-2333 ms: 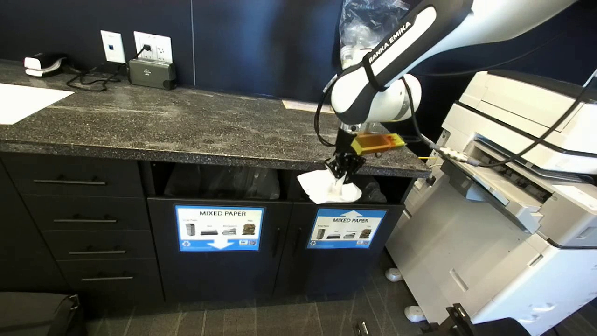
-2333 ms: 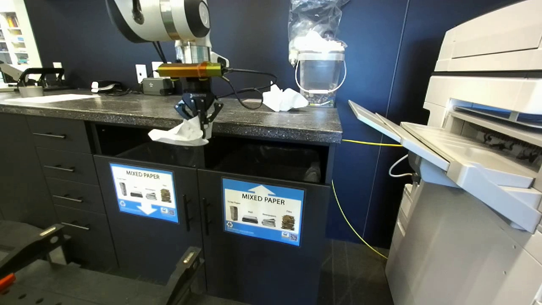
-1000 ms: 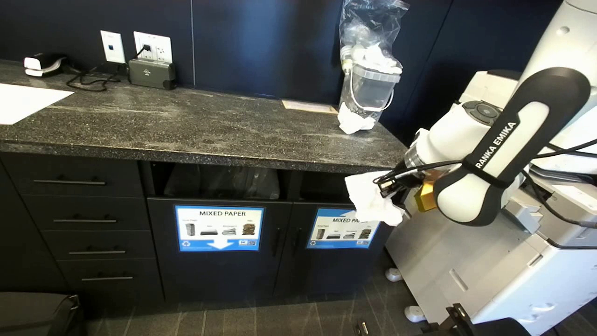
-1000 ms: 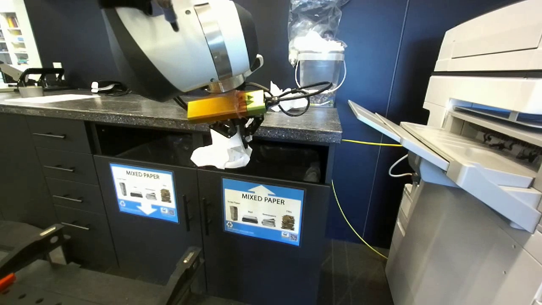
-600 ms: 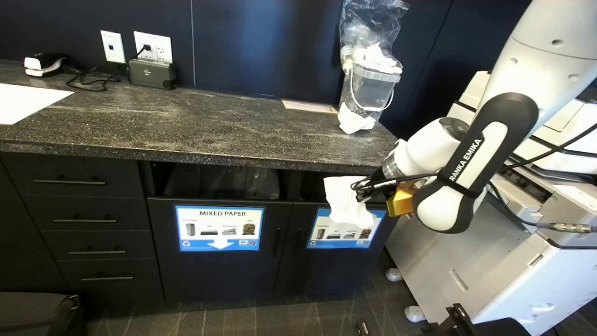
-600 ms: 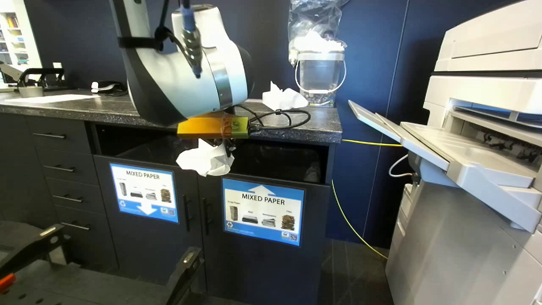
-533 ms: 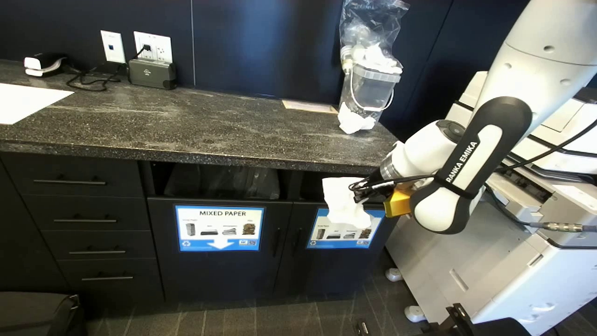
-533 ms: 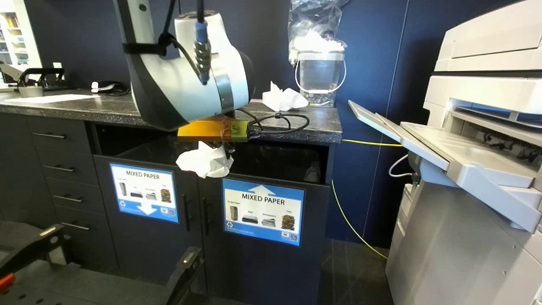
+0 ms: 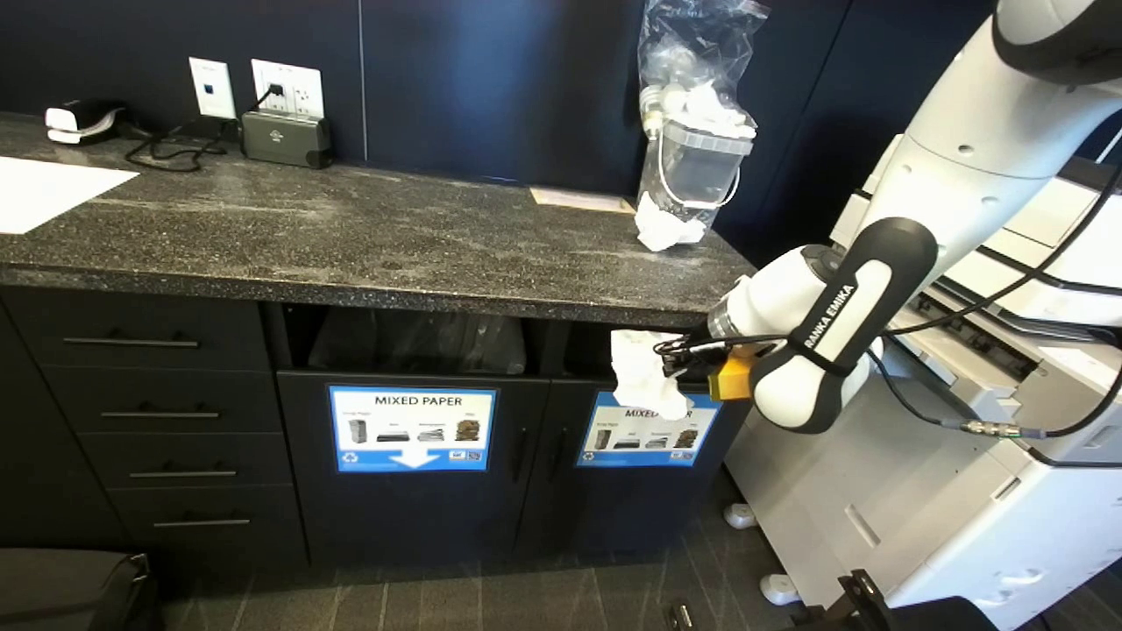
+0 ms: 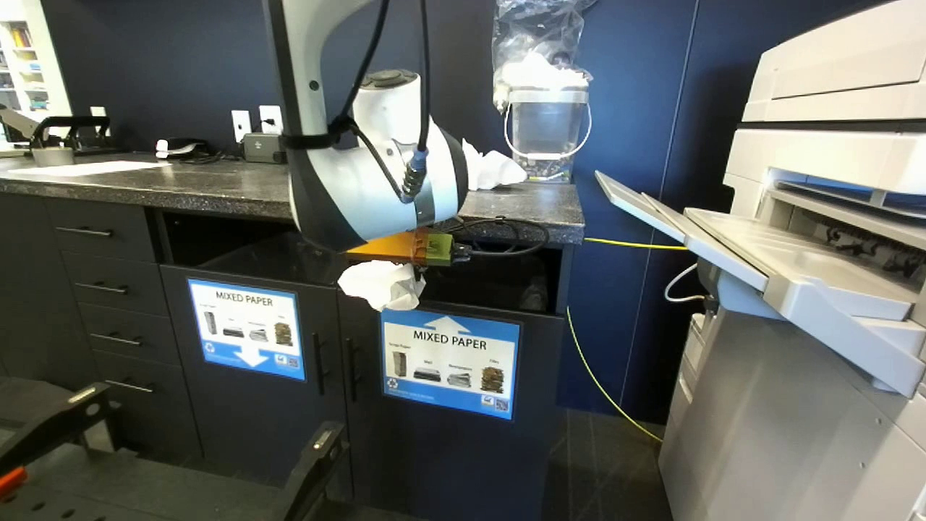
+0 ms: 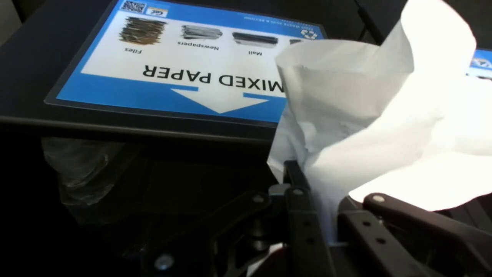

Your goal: Put the left white piece of paper in the right bin

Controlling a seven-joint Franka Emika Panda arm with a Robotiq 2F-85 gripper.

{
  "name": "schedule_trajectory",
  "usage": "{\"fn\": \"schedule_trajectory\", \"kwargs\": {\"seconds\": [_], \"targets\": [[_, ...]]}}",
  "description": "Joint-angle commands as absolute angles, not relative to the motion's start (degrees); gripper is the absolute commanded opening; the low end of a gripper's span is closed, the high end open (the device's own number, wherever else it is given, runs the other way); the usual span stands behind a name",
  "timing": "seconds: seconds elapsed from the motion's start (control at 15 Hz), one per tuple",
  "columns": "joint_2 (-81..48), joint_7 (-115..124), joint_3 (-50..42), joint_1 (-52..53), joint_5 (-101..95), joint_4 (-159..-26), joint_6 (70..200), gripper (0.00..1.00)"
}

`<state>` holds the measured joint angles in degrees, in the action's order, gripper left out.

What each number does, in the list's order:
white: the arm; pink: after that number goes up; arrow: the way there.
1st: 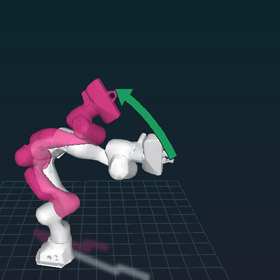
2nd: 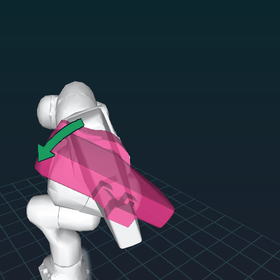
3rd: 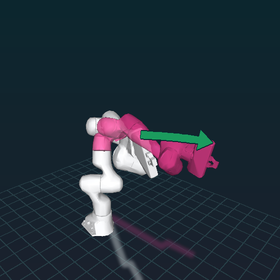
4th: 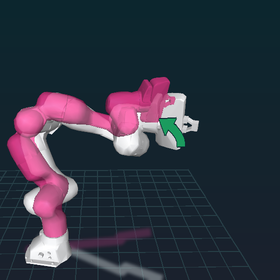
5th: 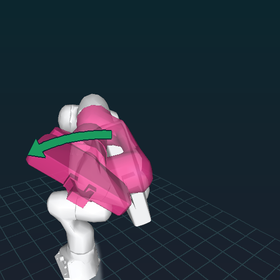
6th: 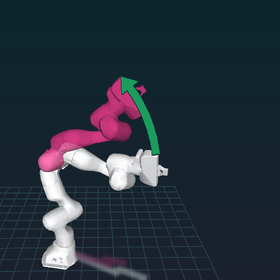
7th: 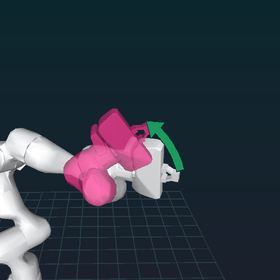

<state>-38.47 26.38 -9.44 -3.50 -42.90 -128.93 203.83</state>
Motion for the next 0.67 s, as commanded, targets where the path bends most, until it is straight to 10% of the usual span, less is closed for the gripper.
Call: {"fn": "schedule_trajectory", "kwargs": {"seconds": [0.0, 0.6], "targets": [[-43.8, 14.5, -1.3, -10.3, -31.8, -123.3, 204.3, 0.01], [-59.0, -4.9, -5.1, -4.5, -11.2, -109.5, 214.5, 0.01]]}}
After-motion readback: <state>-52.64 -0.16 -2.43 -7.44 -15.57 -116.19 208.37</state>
